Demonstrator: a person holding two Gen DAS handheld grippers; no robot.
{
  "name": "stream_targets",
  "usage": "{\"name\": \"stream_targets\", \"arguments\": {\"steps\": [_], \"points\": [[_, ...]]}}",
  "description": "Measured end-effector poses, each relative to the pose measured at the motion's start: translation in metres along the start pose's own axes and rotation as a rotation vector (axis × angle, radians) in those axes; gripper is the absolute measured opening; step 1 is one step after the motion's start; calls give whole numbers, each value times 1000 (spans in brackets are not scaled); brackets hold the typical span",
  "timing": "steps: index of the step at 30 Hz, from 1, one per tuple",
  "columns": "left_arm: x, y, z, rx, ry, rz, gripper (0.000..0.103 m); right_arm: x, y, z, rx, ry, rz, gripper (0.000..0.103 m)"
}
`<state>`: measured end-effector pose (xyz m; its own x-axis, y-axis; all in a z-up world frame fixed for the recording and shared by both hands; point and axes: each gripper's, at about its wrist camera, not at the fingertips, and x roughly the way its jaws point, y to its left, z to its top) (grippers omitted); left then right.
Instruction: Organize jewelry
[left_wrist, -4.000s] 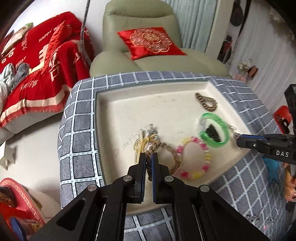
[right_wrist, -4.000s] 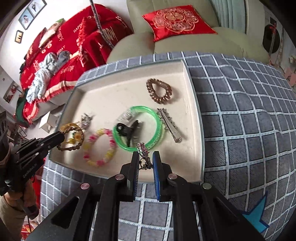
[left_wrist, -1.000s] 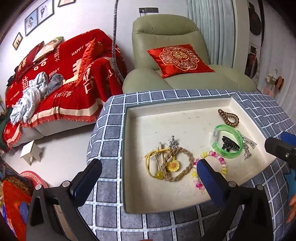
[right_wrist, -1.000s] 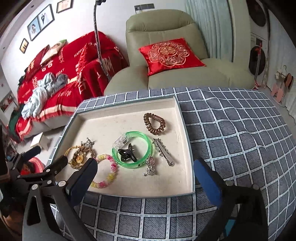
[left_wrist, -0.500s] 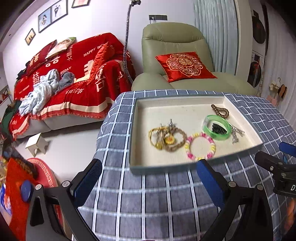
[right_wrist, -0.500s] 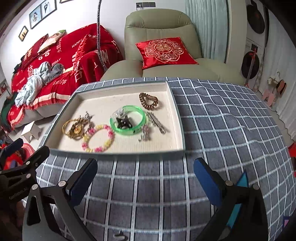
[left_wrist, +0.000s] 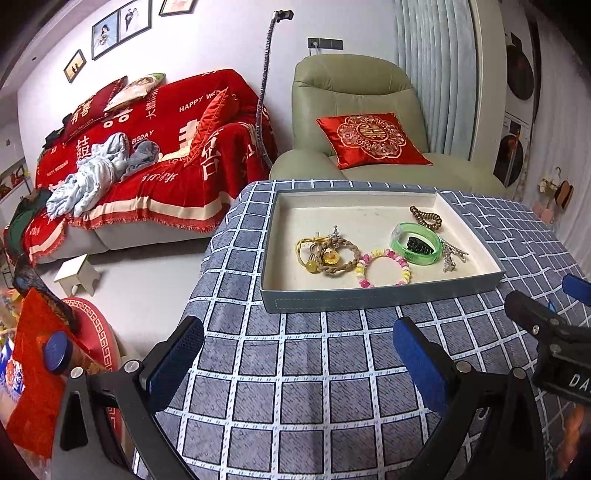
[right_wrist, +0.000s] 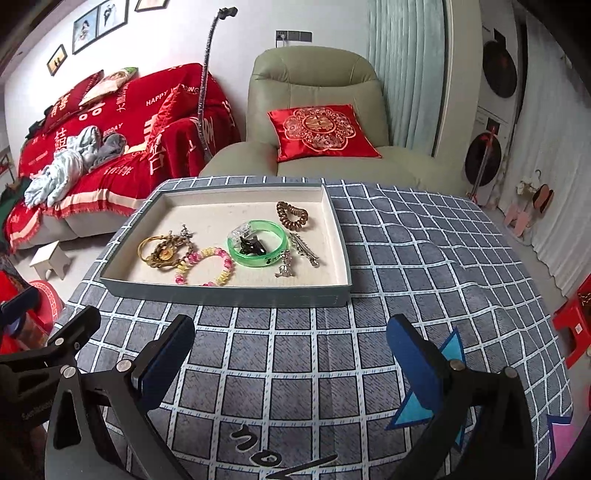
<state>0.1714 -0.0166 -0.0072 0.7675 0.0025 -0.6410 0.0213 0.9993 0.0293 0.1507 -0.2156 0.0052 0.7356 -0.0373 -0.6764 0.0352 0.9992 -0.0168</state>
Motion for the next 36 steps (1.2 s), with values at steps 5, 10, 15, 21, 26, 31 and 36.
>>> {"name": "stream_targets", "arguments": {"steps": [5, 10, 15, 21, 26, 31, 36], "points": [[-4, 3, 0, -9, 3, -2, 103, -5, 2, 0, -3, -6, 7, 103], [-6, 3, 0, -7, 2, 3, 103, -10, 3, 0, 1, -14, 13, 103], [-7, 2, -3, -7, 6, 5, 103, -13, 3, 0, 0, -13, 11, 103], [-7, 1, -4, -9, 9, 9, 103, -14, 2, 1, 5, -15, 13, 103], [-7, 0, -3, -7, 7, 10, 103, -15, 1, 1, 6, -17, 13, 103], [-8, 1, -3, -13, 9, 9, 103, -16, 0, 1, 6, -17, 12, 103], [-8, 1, -3, -10, 8, 10, 103, -15, 0, 1, 6, -16, 15, 103]]}}
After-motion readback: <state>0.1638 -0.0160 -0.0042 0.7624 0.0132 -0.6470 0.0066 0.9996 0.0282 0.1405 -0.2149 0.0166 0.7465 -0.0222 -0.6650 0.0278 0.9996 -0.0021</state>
